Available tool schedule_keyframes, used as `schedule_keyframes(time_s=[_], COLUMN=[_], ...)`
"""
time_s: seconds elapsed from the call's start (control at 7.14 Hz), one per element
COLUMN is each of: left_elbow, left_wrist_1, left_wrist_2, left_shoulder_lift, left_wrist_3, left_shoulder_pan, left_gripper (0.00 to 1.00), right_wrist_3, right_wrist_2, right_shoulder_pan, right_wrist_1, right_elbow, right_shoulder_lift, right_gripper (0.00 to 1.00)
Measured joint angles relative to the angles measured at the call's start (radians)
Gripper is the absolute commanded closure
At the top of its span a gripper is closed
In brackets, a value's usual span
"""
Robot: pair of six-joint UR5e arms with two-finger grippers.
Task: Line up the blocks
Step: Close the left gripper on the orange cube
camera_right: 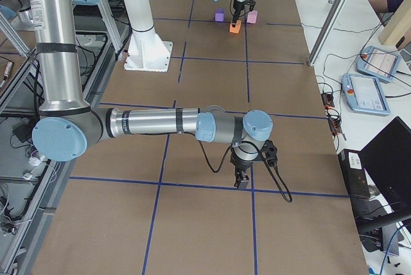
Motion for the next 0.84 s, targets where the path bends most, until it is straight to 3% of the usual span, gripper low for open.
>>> schedule_keyframes(time_s=[0.28,0.42,0.56,0.7,0.84], left_elbow=[0.007,0.008,0.008,0.006,-0.002], left_wrist_1=[-0.009,-0.013,-0.017,-0.020,-0.020], left_wrist_2=[0.000,0.000,0.000,0.000,0.000], left_shoulder_lift=[0.000,0.001,0.002,0.003,0.004], left_wrist_3=[-0.011,-0.013,-0.013,-0.013,-0.012], left_shoulder_pan=[0.007,0.010,0.012,0.012,0.010], left_gripper=[0.14,0.26,0.50,0.63,0.63], right_wrist_3=[0.000,0.000,0.000,0.000,0.000], right_wrist_2=[0.000,0.000,0.000,0.000,0.000], right_shoulder_pan=[0.000,0.000,0.000,0.000,0.000], right_wrist_1=[0.000,0.000,0.000,0.000,0.000], right_elbow=[0.000,0.000,0.000,0.000,0.000], right_shoulder_lift=[0.000,0.000,0.000,0.000,0.000], right_gripper=[0.00,0.00,0.00,0.00,0.00])
